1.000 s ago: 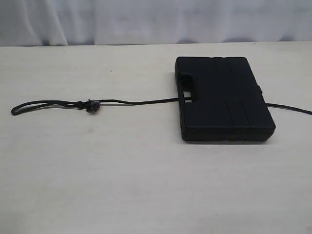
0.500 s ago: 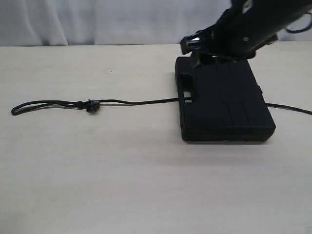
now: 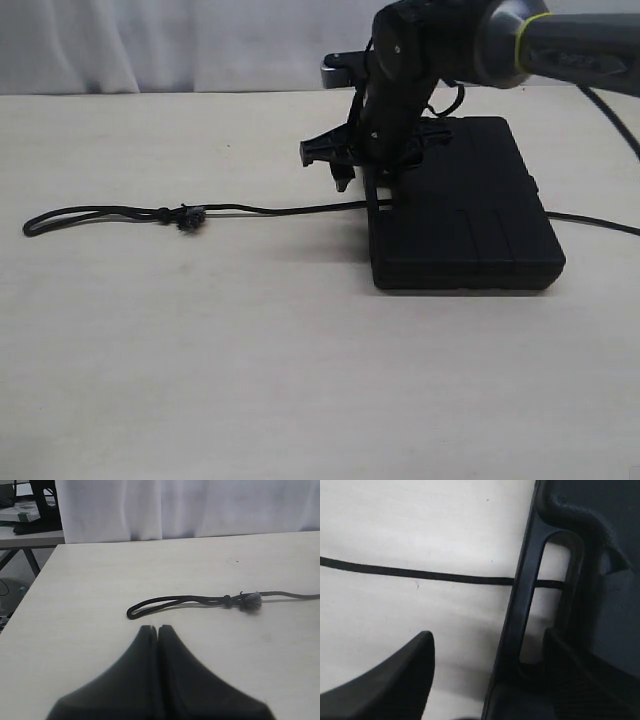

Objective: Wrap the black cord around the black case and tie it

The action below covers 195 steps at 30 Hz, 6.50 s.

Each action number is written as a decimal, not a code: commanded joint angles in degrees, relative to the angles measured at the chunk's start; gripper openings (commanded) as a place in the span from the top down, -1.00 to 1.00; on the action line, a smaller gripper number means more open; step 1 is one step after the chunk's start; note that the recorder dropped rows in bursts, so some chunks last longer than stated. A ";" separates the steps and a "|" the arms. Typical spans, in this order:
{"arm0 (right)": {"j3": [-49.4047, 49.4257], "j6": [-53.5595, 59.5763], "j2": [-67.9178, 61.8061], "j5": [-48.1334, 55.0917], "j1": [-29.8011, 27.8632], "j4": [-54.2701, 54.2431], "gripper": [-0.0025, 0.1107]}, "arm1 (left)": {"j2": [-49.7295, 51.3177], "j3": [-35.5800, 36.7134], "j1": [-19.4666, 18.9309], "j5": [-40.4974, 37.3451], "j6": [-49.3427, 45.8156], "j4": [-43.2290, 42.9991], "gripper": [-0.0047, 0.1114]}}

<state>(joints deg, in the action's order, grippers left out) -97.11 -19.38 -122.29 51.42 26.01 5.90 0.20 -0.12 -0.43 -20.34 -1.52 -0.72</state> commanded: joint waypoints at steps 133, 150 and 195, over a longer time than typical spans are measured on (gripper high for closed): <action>0.82 13.16 16.44 14.41 -13.93 -4.98 0.88 | -0.20 0.12 0.50 0.92 0.12 0.34 0.92; 0.46 15.75 16.44 18.46 -13.93 -4.38 0.88 | -0.20 0.12 0.50 0.69 0.12 0.17 0.92; 0.46 15.75 16.44 17.35 -13.93 -5.16 0.88 | -0.20 0.12 0.50 0.94 0.12 0.72 0.92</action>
<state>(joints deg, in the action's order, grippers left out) -96.79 -4.95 -105.14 67.51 12.66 -0.52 0.20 -0.12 0.00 -20.34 -1.52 -0.72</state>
